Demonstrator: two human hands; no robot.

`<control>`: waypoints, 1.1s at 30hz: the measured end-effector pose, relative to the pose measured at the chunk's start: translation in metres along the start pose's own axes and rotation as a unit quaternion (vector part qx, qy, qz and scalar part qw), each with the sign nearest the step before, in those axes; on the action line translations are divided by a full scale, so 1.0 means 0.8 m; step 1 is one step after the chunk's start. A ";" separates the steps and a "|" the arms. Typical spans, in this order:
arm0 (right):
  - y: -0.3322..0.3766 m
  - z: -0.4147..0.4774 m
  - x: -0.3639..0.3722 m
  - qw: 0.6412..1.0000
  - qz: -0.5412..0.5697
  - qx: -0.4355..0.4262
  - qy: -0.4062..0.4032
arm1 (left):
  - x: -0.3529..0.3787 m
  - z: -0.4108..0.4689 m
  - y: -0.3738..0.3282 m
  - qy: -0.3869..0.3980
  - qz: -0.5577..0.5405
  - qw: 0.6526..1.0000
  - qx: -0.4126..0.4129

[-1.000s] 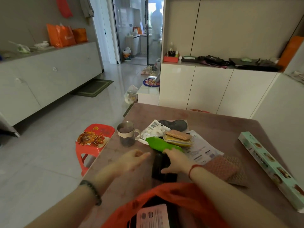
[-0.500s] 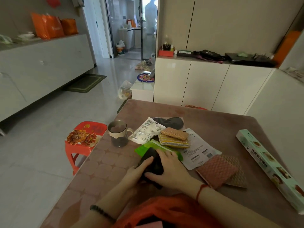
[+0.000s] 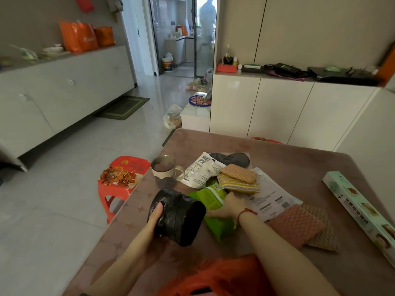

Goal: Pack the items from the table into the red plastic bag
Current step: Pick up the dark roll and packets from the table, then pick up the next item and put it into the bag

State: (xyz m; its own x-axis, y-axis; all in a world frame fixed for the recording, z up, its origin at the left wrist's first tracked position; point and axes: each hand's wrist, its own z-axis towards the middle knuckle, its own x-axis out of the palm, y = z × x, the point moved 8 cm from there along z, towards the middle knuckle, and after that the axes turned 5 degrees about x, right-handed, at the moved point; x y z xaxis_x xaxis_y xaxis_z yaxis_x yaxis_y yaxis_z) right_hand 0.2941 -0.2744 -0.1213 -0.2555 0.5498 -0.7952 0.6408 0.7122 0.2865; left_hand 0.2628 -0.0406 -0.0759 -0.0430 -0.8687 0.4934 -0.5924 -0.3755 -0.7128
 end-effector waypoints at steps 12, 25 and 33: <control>-0.003 -0.139 -0.100 0.957 0.205 -0.159 -0.130 | 0.088 -0.095 -0.080 0.199 -0.034 0.977 0.074; -0.179 -0.447 -0.176 0.638 0.735 -0.214 -0.080 | 0.210 -0.288 0.043 0.322 0.555 0.723 0.257; -0.242 -0.485 -0.064 0.705 0.684 -0.165 -0.092 | 0.238 -0.279 0.107 0.358 0.704 0.533 0.304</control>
State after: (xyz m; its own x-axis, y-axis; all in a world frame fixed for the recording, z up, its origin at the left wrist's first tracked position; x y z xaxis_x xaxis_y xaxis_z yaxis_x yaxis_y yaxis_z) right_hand -0.0975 -0.2709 0.0711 0.5560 0.7763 0.2971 -0.0142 -0.3485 0.9372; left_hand 0.0242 -0.1659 0.0687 -0.5262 -0.1639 -0.8344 0.7927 0.2606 -0.5511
